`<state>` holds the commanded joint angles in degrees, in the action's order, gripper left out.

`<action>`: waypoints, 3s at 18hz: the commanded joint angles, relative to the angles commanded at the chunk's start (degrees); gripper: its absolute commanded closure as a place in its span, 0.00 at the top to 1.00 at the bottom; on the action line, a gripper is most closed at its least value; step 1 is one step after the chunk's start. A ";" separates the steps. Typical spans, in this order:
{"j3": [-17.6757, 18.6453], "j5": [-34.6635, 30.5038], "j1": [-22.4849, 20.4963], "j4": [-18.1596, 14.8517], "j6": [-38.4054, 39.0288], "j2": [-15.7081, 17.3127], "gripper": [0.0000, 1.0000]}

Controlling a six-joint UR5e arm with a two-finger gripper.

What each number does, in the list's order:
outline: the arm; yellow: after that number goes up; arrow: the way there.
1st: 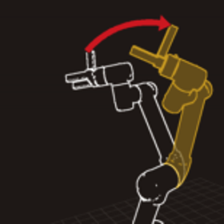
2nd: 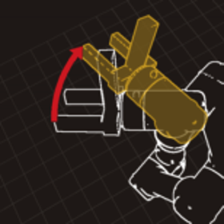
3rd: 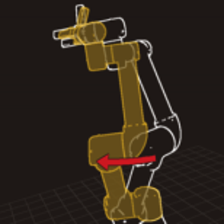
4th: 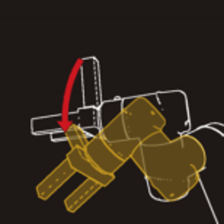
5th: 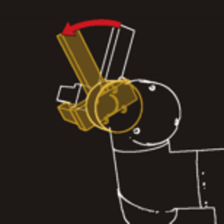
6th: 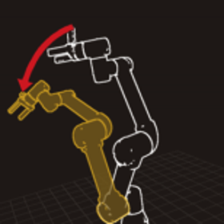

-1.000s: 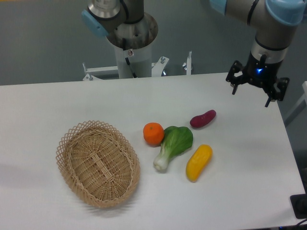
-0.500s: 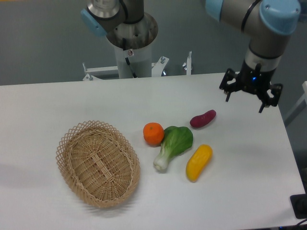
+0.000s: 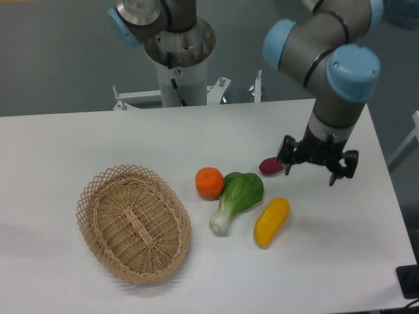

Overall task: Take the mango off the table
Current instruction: 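Move the open gripper down over the yellow mango, then close the gripper around the yellow mango, then lift the grasped yellow mango up off the table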

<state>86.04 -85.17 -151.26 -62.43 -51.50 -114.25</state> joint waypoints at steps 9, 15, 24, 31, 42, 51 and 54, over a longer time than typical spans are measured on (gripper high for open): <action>4.75 -1.14 1.93 12.51 -0.97 -5.01 1.00; 12.39 -1.76 2.46 19.53 -1.23 -4.66 1.00; 13.63 -1.93 2.99 19.80 -2.64 -5.28 1.00; 13.63 -2.02 3.16 20.24 -2.37 -5.45 0.80; 12.84 -6.33 3.69 20.24 -2.11 -4.66 0.35; 9.06 1.66 1.24 20.15 -1.15 -0.19 0.34; 8.71 7.45 -0.17 20.15 1.22 1.39 0.35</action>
<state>94.75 -77.72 -151.43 -42.28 -50.28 -112.86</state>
